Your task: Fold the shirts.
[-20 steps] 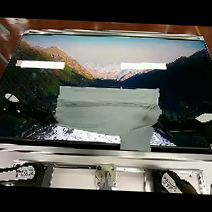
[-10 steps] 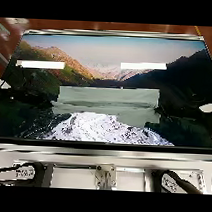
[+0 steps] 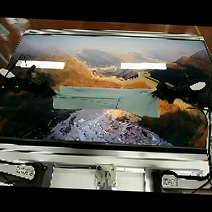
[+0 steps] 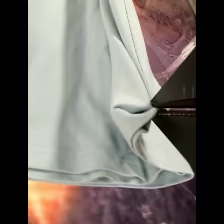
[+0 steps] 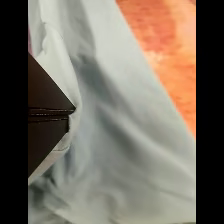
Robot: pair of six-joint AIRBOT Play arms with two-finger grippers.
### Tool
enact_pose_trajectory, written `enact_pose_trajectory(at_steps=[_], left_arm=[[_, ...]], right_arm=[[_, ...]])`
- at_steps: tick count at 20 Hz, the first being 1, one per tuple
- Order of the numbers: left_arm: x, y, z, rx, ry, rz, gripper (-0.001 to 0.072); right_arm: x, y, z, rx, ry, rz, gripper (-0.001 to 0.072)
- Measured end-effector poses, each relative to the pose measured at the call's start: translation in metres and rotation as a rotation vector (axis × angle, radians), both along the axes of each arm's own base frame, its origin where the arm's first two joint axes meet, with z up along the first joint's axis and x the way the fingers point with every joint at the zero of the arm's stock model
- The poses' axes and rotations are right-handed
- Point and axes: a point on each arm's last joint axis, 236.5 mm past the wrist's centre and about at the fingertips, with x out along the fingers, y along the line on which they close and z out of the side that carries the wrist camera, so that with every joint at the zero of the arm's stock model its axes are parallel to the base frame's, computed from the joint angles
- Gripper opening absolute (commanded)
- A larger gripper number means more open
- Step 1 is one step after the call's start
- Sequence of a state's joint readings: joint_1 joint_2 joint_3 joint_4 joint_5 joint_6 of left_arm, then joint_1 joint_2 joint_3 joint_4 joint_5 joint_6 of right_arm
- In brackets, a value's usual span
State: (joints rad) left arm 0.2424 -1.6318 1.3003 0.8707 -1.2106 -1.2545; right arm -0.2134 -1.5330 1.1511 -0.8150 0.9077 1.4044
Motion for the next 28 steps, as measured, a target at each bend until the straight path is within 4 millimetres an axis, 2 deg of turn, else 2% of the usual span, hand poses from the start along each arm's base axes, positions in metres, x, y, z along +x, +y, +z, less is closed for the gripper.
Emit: enact_pose_trajectory(at_steps=[5,9,11,12,13,14,15,17,19,21,23,24,26,28], left_arm=[[0.031,-0.014,-0.005,-0.007,-0.014,-0.025,0.0034],[0.039,-0.018,-0.021,-0.017,0.023,-0.017,0.0041],[0.039,-0.02,-0.028,-0.022,0.041,-0.014,0.0069],[0.039,-0.021,-0.031,-0.024,0.047,-0.013,0.0107],[0.039,-0.021,-0.032,-0.025,0.051,-0.012,0.0228],[0.039,-0.021,-0.033,-0.026,0.056,-0.01,0.0398],[0.038,-0.022,-0.034,-0.028,0.061,-0.013,0.0521],[0.035,-0.023,-0.034,-0.035,0.075,-0.023,0.0609],[0.032,-0.02,-0.029,-0.046,0.089,-0.035,0.0608],[0.031,-0.009,-0.018,-0.057,0.091,-0.04,0.0604],[0.032,0.005,0.0,-0.067,0.087,-0.034,0.0595],[0.032,0.012,0.009,-0.07,0.085,-0.023,0.0595],[0.033,0.022,0.027,-0.072,0.07,-0.017,0.0595],[0.032,0.024,0.043,-0.069,0.054,-0.02,0.0595]], right_arm=[[0.031,-0.006,-0.011,-0.01,-0.022,-0.042,0.0056],[0.045,-0.012,-0.019,-0.018,-0.038,-0.084,0.0058],[0.047,-0.01,-0.027,-0.021,-0.032,-0.085,0.0064],[0.048,-0.009,-0.03,-0.023,-0.03,-0.086,0.0084],[0.049,-0.007,-0.034,-0.026,-0.027,-0.085,0.0195],[0.049,-0.006,-0.036,-0.029,-0.025,-0.083,0.0433],[0.051,-0.006,-0.038,-0.036,-0.031,-0.08,0.0574],[0.052,-0.006,-0.038,-0.049,-0.042,-0.066,0.0593],[0.053,-0.011,-0.029,-0.08,-0.076,-0.043,0.0593],[0.051,-0.027,-0.017,-0.144,-0.109,-0.017,0.0593],[0.039,-0.051,-0.01,-0.224,-0.096,0.003,0.0608],[0.03,-0.064,-0.012,-0.256,-0.062,0.006,0.0686],[0.01,-0.083,-0.021,-0.273,0.02,0.005,0.0686],[-0.006,-0.086,-0.034,-0.234,0.096,0.012,0.0685]])
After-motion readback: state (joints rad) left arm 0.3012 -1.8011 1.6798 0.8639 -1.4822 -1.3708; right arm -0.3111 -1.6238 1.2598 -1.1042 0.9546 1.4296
